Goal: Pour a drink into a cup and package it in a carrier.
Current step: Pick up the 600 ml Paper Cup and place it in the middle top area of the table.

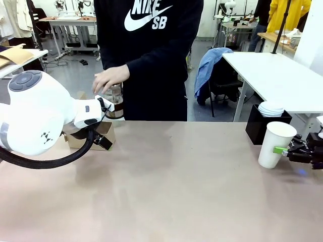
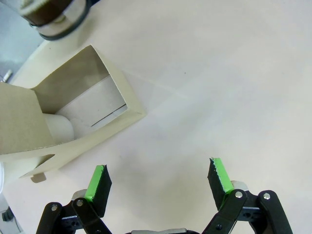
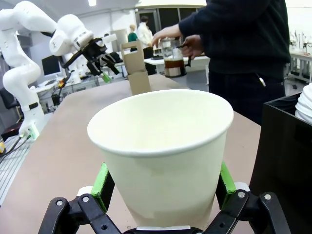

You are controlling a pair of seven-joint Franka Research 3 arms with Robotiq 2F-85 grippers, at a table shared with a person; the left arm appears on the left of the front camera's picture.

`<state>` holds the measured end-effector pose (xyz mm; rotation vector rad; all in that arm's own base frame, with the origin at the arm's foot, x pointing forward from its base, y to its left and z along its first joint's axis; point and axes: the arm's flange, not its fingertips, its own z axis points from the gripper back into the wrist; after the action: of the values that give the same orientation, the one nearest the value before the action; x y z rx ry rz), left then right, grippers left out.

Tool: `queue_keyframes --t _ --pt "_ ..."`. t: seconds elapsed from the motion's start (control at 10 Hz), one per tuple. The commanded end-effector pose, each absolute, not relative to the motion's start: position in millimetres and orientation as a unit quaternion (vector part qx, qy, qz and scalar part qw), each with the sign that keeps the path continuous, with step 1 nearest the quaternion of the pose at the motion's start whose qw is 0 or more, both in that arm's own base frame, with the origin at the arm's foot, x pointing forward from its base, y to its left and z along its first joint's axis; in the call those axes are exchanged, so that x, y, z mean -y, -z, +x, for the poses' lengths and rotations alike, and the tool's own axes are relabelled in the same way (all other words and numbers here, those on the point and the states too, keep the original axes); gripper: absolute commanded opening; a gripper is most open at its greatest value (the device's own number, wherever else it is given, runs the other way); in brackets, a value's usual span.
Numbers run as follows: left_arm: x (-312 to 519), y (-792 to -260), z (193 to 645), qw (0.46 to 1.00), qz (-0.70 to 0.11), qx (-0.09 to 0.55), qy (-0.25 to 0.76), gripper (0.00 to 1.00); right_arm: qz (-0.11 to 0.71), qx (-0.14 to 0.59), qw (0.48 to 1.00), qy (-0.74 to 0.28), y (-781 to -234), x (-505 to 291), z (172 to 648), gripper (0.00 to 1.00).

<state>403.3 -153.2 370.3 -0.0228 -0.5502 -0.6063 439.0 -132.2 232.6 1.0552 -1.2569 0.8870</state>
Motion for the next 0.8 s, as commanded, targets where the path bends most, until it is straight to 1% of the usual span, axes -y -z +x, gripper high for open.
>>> queue_keyframes --t 0.0,0.1,0.2,0.3,0.7 --pt "152.3 -370.3 403.5 0.918 -0.012 0.267 0.294 1.0 0.45 0.539 0.596 -0.39 -233.8 126.5 446.5 1.0" --pt "152.3 -370.3 403.5 0.918 -0.012 0.267 0.294 1.0 0.448 0.545 0.589 -0.394 -233.2 127.5 445.2 1.0" --pt "152.3 -370.3 403.5 0.918 -0.012 0.267 0.294 1.0 0.462 0.533 0.58 -0.408 -231.9 132.4 443.9 0.8" --pt "152.3 -370.3 403.5 0.918 -0.012 0.267 0.294 1.0 0.456 0.539 0.594 -0.386 -233.1 128.0 441.5 0.8" --pt "152.3 -370.3 403.5 0.918 -0.012 0.267 0.294 1.0 0.458 0.537 0.593 -0.389 -232.9 129.2 442.0 0.81"
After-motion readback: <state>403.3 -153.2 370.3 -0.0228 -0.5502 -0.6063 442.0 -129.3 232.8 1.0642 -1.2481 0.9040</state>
